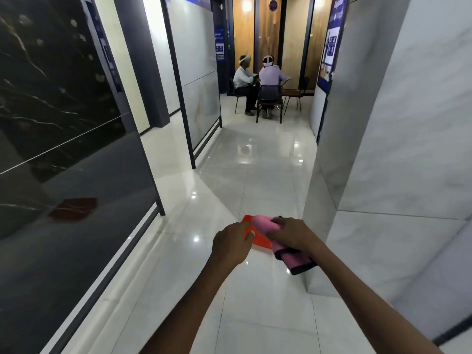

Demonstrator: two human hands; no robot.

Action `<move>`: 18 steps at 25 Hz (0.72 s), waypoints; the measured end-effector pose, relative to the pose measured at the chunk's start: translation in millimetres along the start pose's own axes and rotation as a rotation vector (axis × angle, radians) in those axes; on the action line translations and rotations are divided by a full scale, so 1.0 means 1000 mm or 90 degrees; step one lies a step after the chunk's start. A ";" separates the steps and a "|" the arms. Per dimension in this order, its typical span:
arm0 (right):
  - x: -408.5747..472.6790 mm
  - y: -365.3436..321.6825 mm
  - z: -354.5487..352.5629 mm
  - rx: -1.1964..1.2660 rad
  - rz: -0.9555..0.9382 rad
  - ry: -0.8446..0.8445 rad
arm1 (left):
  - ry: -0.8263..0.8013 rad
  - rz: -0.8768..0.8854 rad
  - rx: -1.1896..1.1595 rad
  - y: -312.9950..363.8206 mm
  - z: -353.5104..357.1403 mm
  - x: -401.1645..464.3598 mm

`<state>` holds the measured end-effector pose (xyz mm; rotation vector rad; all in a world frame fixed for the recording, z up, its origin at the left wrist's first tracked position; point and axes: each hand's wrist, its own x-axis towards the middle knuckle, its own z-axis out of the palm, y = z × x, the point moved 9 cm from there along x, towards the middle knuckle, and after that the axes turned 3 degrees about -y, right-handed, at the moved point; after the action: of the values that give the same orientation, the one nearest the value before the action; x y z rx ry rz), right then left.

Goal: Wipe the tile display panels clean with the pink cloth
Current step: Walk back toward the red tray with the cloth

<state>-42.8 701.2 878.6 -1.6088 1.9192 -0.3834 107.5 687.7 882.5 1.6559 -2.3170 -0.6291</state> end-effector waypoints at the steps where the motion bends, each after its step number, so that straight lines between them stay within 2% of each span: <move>1: 0.033 0.000 -0.003 0.027 0.003 -0.018 | -0.001 -0.012 0.000 -0.009 0.003 0.036; 5: 0.182 0.011 -0.015 0.057 0.001 -0.008 | -0.030 -0.021 -0.017 -0.037 0.019 0.185; 9: 0.318 0.034 -0.033 0.092 0.081 0.002 | -0.082 -0.024 -0.015 -0.056 0.030 0.326; 13: 0.440 0.049 -0.071 0.119 0.121 0.028 | -0.089 -0.032 -0.029 -0.073 0.035 0.461; 18: 0.583 0.107 -0.052 0.072 0.191 -0.012 | -0.187 -0.051 -0.004 -0.113 0.105 0.585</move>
<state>-209.4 156.5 707.7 -1.2250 2.0472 -0.3425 -39.1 129.6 698.8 1.7645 -2.4478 -0.9523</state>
